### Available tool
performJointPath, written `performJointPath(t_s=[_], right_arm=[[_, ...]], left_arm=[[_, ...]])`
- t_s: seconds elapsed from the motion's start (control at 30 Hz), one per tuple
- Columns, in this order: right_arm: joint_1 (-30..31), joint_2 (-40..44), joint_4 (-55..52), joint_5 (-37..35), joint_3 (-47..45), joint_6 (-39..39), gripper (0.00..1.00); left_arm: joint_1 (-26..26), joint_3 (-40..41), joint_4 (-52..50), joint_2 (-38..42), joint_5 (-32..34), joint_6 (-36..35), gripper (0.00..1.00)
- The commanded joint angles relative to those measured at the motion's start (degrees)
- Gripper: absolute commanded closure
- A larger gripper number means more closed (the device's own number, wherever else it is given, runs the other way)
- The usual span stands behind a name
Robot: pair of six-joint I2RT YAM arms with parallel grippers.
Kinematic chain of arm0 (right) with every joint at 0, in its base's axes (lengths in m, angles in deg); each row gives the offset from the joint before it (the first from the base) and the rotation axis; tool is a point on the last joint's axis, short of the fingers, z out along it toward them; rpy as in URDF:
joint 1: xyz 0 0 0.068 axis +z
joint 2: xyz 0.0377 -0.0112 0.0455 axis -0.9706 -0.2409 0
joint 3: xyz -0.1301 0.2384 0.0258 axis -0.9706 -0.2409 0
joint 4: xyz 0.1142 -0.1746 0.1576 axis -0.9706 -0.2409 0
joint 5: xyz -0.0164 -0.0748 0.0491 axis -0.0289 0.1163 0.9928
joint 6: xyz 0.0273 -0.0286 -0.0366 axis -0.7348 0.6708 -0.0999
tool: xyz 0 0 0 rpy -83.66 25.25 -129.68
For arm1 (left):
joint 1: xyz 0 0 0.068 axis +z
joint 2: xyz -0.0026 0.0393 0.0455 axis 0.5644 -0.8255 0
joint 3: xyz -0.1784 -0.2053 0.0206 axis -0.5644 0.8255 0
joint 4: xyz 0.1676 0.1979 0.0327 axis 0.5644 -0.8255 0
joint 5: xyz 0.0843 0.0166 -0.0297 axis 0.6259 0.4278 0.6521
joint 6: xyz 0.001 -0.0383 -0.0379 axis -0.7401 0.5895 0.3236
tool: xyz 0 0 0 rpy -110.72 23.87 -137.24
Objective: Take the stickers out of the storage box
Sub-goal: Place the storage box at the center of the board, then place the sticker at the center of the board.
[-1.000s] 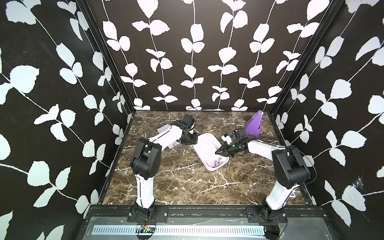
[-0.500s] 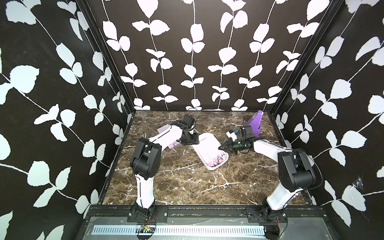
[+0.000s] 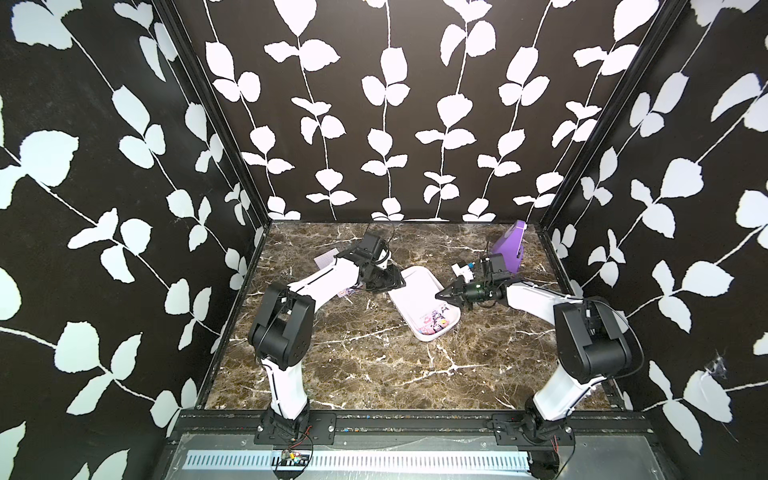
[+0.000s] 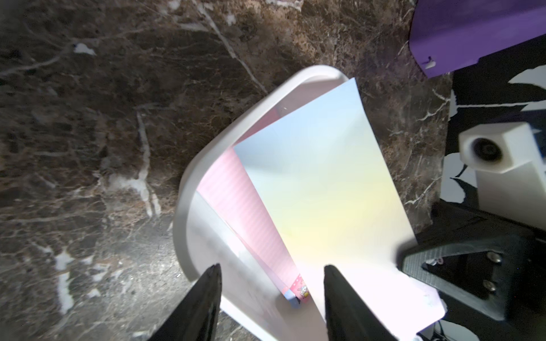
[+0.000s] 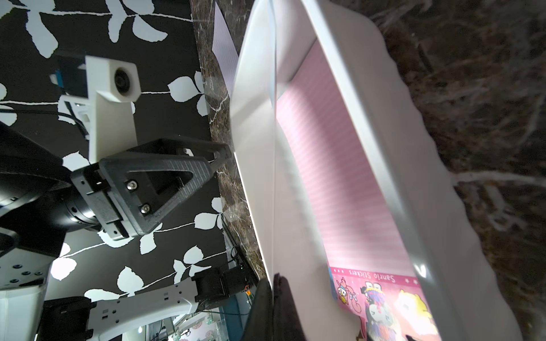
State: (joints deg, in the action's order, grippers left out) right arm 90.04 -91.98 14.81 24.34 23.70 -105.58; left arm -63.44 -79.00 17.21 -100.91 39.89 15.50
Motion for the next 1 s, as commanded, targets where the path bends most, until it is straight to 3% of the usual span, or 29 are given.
performJointPath(t_s=[0.0, 0.57, 0.97], right_arm=[[-0.4, 3.0, 2.7, 1.3, -1.4, -1.1, 1.0], [-0.5, 9.3, 2.9, 1.2, -2.2, -2.8, 1.0], [-0.4, 11.6, 7.0, 1.3, -4.1, -6.8, 1.0]], left_arm=[[0.9, 2.0, 4.5, 2.7, -3.4, 3.0, 0.42], [1.8, 13.2, 20.3, 8.7, -9.3, 13.3, 0.42], [0.0, 16.6, 31.8, 7.4, -14.3, 20.3, 0.44]])
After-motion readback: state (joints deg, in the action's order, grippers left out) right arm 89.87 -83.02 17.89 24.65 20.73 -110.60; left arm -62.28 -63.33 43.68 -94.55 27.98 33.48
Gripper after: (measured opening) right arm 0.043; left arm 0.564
